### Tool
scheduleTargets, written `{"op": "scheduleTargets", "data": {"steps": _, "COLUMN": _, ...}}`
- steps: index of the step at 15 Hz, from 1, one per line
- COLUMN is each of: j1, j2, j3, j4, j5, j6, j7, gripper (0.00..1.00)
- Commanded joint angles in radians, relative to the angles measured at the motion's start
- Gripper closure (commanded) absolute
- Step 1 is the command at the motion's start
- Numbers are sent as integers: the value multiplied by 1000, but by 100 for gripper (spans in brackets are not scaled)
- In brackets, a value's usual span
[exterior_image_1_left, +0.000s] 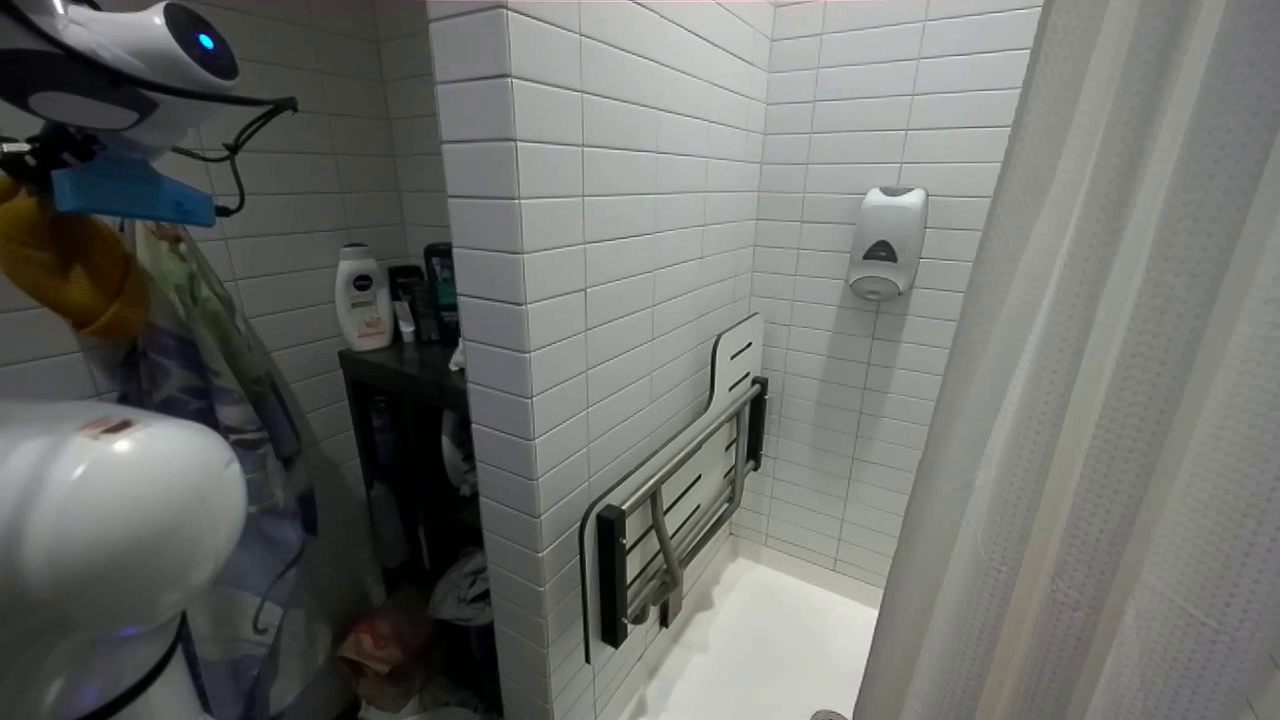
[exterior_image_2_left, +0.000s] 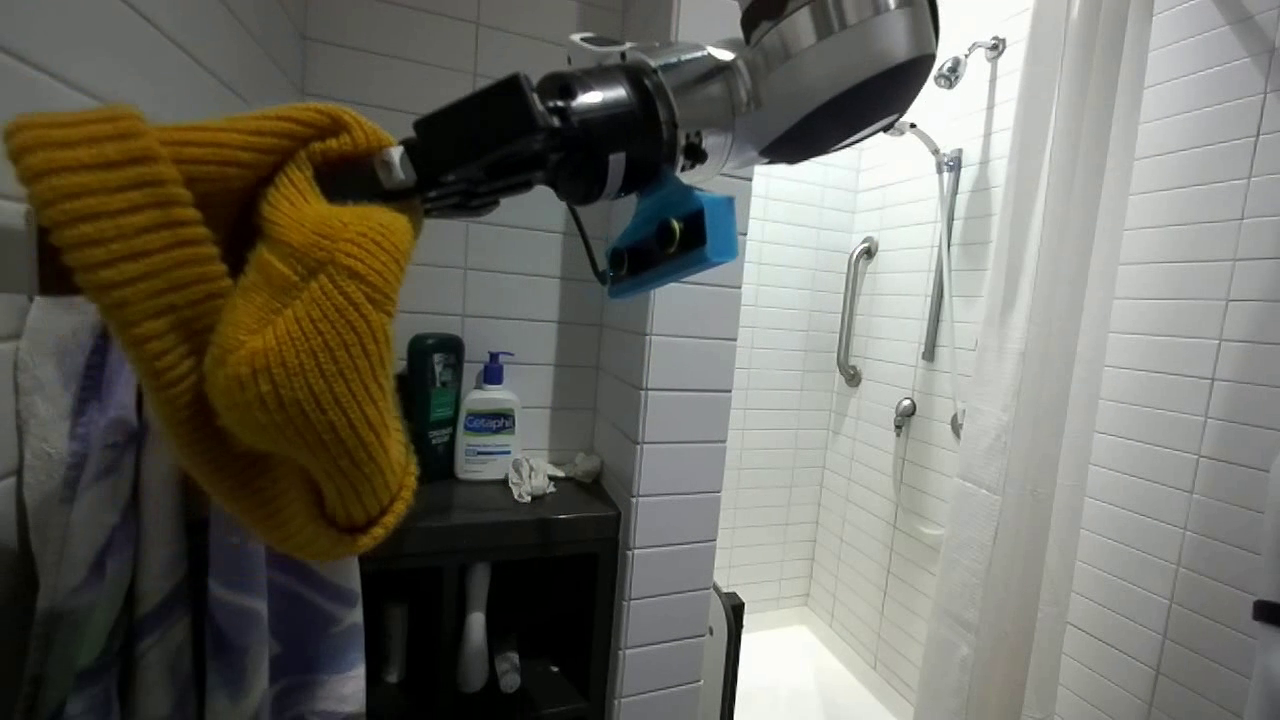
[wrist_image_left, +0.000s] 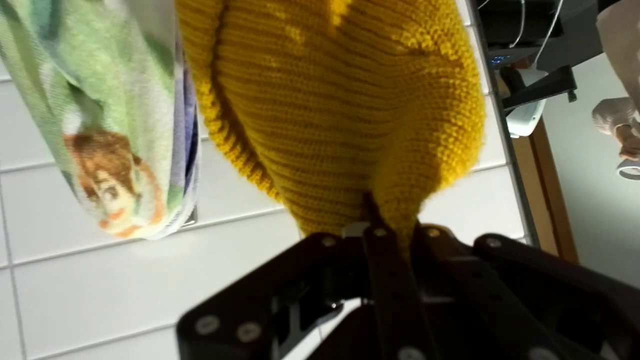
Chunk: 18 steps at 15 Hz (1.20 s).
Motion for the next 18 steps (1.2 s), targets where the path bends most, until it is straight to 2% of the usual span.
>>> {"op": "scheduleTargets", "data": {"steps": 1, "j1": 9, "j2": -5, "j3": -22, "j4": 7, "j5": -5, "j6": 14, "j7": -6, "gripper": 99}}
{"op": "scheduleTargets", "data": {"steps": 18, "j1": 58, "j2": -16, "j3": -11, "j4": 13, "j5": 16, "j6": -10, "j7": 6, "gripper": 99}}
